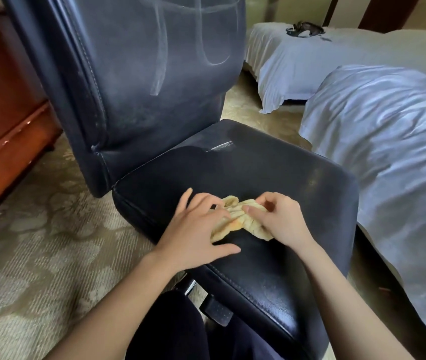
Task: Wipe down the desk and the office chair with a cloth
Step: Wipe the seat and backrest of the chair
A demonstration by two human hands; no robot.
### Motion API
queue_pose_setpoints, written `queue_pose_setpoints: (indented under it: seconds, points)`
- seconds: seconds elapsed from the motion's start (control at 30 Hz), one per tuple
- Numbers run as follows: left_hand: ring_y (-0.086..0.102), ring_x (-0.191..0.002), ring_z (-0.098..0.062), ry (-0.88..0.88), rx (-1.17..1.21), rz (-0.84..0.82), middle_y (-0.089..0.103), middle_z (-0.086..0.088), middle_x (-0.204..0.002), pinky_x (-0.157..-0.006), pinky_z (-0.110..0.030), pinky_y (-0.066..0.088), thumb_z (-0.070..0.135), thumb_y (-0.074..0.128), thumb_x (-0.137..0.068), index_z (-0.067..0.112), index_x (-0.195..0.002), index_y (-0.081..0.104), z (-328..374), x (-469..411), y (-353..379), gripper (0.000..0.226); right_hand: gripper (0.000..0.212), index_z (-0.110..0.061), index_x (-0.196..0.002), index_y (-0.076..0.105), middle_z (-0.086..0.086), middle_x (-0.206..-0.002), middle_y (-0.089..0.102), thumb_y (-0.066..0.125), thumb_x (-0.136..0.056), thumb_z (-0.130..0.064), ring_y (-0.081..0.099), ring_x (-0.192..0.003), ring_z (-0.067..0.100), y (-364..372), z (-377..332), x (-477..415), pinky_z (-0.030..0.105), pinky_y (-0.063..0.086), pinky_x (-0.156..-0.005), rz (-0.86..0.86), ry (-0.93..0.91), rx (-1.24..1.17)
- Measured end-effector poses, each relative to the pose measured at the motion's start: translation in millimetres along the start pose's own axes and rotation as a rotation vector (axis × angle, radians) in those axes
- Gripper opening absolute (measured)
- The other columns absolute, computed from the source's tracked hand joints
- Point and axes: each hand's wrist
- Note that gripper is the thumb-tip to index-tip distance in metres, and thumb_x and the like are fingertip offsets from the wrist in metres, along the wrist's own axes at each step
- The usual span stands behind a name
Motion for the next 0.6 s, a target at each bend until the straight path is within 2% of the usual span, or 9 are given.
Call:
queue_pose_setpoints:
  seconds: [0.13,0.2,0.23,0.3,0.33,0.4,0.53,0.57,0.6]
  points:
    - [0.045,-0.118,-0.014,-0.041,-0.153,0.058,0.06,0.008,-0.11,-0.117,-0.036,0.001,0.032,0.06,-0.088,0.02,-0.111,0.067,12.9,-9.3,3.8,0.027,0.026,-0.022,-0.082,0.065,-0.003,-0.079,0.067,0.063,-0.08,-0.048,0.06,-0.076,0.013,-4.8,-2.2,5.3,0.031,0.049,-0.071,-0.014,0.022,-0.014]
    - [0.052,-0.108,-0.016,-0.104,-0.101,0.157,0.064,0.007,-0.099,-0.116,-0.033,0.012,0.022,0.056,-0.091,0.019,-0.101,0.069,14.3,-16.5,-1.9,0.017,0.042,-0.03,-0.106,0.064,-0.01,-0.103,0.067,0.056,-0.077,-0.059,0.058,-0.099,0.012,-11.4,-3.4,11.4,0.033,0.048,-0.087,0.007,-0.048,0.065]
    - [0.055,-0.101,-0.017,-0.122,-0.073,0.211,0.065,0.006,-0.092,-0.112,-0.03,0.019,0.02,0.056,-0.091,0.019,-0.098,0.068,15.8,-21.6,-8.0,0.014,0.055,-0.032,-0.119,0.059,-0.011,-0.114,0.063,0.054,-0.073,-0.063,0.054,-0.108,0.012,-14.9,-6.0,14.7,0.035,0.044,-0.093,0.021,-0.106,0.116]
    - [0.06,-0.083,-0.021,-0.125,-0.04,0.32,0.066,0.003,-0.081,-0.092,-0.025,0.033,0.016,0.057,-0.091,0.017,-0.094,0.067,22.2,-34.0,-25.9,0.011,0.067,-0.039,-0.126,0.05,-0.014,-0.117,0.061,0.055,-0.066,-0.068,0.053,-0.108,0.01,-19.0,-16.6,20.5,0.035,0.045,-0.09,0.036,-0.213,0.174]
    - [0.06,-0.077,-0.022,-0.11,-0.043,0.372,0.066,0.002,-0.079,-0.079,-0.023,0.033,0.014,0.057,-0.09,0.015,-0.093,0.068,26.8,-40.3,-36.2,0.01,0.065,-0.045,-0.124,0.047,-0.018,-0.109,0.062,0.055,-0.064,-0.07,0.056,-0.1,0.009,-19.7,-22.6,21.8,0.032,0.047,-0.083,0.017,-0.243,0.179]
    - [0.06,-0.072,-0.024,-0.061,-0.057,0.442,0.066,-0.002,-0.079,-0.07,-0.025,0.032,0.01,0.057,-0.09,0.012,-0.092,0.069,37.0,-52.5,-57.0,0.013,0.055,-0.048,-0.116,0.045,-0.021,-0.088,0.062,0.057,-0.066,-0.068,0.057,-0.082,0.007,-18.3,-33.0,21.3,0.029,0.047,-0.069,-0.046,-0.271,0.155]
    - [0.057,-0.077,-0.026,0.049,-0.075,0.476,0.063,-0.01,-0.081,-0.067,-0.031,0.039,0.004,0.052,-0.091,0.006,-0.093,0.071,43.8,-67.0,-96.4,0.019,0.01,-0.033,-0.094,0.057,-0.012,-0.074,0.062,0.061,-0.086,-0.036,0.059,-0.07,0.009,-20.5,-48.0,7.3,0.03,0.049,-0.066,-0.037,-0.292,0.03]
    - [0.057,-0.08,-0.025,0.064,-0.09,0.463,0.063,-0.01,-0.084,-0.069,-0.031,0.04,0.004,0.051,-0.092,0.005,-0.094,0.071,41.2,-67.9,-104.7,0.02,0.003,-0.031,-0.085,0.059,-0.01,-0.072,0.063,0.06,-0.088,-0.032,0.06,-0.068,0.009,-23.7,-51.4,2.6,0.029,0.049,-0.064,-0.047,-0.27,-0.025]
    - [0.057,-0.083,-0.025,0.067,-0.107,0.443,0.064,-0.01,-0.086,-0.071,-0.032,0.042,0.005,0.051,-0.092,0.006,-0.096,0.071,37.3,-68.1,-112.3,0.02,0.01,-0.029,-0.079,0.062,-0.008,-0.07,0.064,0.06,-0.089,-0.031,0.062,-0.066,0.01,-27.7,-55.2,-2.4,0.029,0.051,-0.062,-0.061,-0.236,-0.091]
Point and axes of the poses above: each hand's wrist, its own x-axis away from the middle knuckle, its own y-axis out of the palm, z = x × y
